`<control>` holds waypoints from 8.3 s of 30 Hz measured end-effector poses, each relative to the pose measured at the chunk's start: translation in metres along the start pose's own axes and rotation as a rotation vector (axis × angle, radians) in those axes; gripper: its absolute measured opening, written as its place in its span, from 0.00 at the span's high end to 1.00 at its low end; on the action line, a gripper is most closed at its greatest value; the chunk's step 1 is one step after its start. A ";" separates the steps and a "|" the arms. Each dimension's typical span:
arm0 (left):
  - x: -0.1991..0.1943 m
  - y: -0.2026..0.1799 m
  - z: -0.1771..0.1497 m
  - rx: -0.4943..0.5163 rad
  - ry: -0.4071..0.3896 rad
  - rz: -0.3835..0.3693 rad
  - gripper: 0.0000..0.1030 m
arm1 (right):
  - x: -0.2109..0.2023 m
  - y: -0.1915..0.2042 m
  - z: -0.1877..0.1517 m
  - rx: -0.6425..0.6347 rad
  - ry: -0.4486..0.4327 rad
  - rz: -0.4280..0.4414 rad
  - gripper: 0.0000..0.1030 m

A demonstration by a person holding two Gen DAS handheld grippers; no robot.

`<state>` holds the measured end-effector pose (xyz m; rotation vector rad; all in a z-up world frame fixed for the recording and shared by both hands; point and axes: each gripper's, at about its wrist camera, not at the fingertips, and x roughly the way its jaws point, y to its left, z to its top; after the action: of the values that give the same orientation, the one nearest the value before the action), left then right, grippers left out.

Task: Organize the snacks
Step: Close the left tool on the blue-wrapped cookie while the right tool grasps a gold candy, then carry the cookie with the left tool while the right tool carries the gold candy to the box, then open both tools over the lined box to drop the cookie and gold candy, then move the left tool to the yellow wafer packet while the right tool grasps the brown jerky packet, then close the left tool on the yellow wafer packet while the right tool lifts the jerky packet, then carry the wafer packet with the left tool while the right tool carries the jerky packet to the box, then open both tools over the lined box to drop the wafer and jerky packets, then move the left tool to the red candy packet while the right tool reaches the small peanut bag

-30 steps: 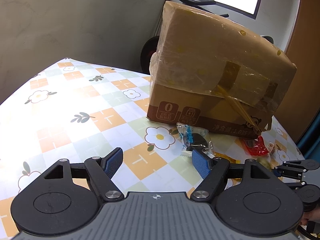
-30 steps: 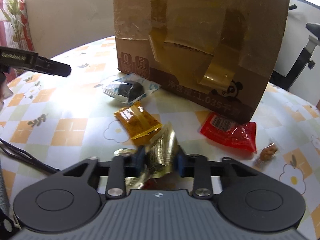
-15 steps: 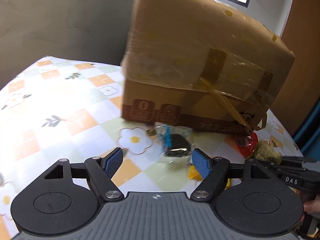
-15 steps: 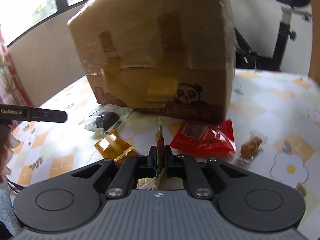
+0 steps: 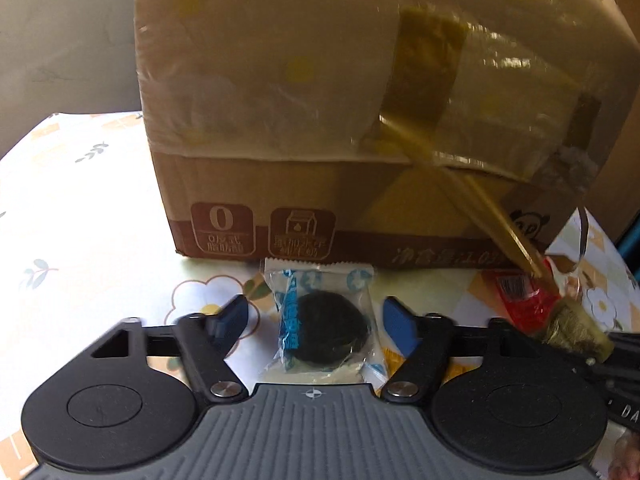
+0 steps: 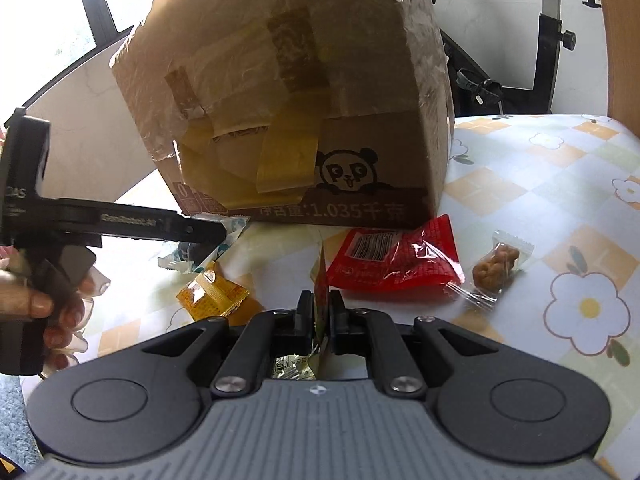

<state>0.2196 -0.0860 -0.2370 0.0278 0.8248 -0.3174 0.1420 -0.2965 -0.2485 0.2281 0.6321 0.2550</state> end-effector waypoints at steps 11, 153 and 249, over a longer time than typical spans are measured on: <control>-0.028 0.031 -0.032 -0.029 -0.033 -0.022 0.52 | -0.004 -0.009 -0.001 0.065 -0.021 0.002 0.92; -0.013 -0.058 -0.038 0.197 0.024 -0.039 0.61 | -0.011 0.035 -0.020 -0.336 0.024 -0.081 0.57; -0.127 -0.009 0.023 -0.010 -0.333 -0.028 0.23 | -0.111 -0.016 0.053 -0.200 -0.247 -0.201 0.49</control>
<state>0.1529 -0.0643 -0.1280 -0.0453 0.4964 -0.3338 0.0904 -0.3517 -0.1506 0.0019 0.3773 0.0930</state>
